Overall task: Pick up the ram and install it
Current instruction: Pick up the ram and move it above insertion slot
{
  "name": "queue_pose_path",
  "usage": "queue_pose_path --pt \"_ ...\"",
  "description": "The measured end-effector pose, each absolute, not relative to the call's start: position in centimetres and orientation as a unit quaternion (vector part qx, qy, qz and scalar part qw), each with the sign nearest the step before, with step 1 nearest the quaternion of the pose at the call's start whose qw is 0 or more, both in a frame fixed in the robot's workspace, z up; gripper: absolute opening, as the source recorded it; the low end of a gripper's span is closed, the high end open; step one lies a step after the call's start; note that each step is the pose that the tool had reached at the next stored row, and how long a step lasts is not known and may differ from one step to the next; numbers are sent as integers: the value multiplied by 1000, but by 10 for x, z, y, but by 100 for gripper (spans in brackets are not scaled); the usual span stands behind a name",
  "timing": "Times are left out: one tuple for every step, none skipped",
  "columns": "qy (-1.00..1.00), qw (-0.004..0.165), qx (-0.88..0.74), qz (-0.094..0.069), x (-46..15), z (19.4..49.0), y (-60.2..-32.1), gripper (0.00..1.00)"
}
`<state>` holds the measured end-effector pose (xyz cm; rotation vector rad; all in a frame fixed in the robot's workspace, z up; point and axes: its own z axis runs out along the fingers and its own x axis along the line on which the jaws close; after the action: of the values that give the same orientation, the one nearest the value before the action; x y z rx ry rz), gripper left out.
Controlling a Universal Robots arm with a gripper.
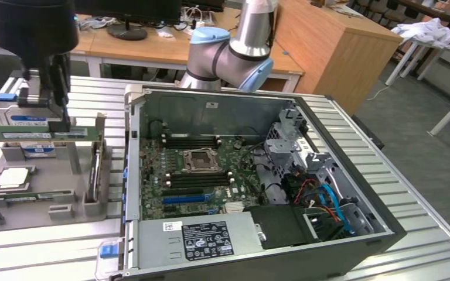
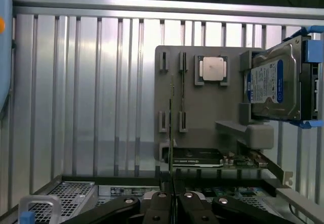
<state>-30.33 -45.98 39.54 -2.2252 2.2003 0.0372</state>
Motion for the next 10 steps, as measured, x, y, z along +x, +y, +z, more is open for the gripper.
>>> queue_pose_path --pt "703 6 -711 12 -301 395 -460 12" --pt "703 6 -711 12 -299 395 -460 12" --pt "703 6 -711 12 -296 395 -460 12" --pt "703 6 -711 12 -294 395 -460 12" --pt "703 6 -711 12 -291 395 -460 12" --pt "703 6 -711 12 -289 395 -460 12" --pt "703 6 -711 12 -287 395 -460 12" --pt "703 6 -711 12 -285 395 -460 12" --pt "703 6 -711 12 -283 395 -460 12" --pt "703 6 -711 12 -281 395 -460 12"
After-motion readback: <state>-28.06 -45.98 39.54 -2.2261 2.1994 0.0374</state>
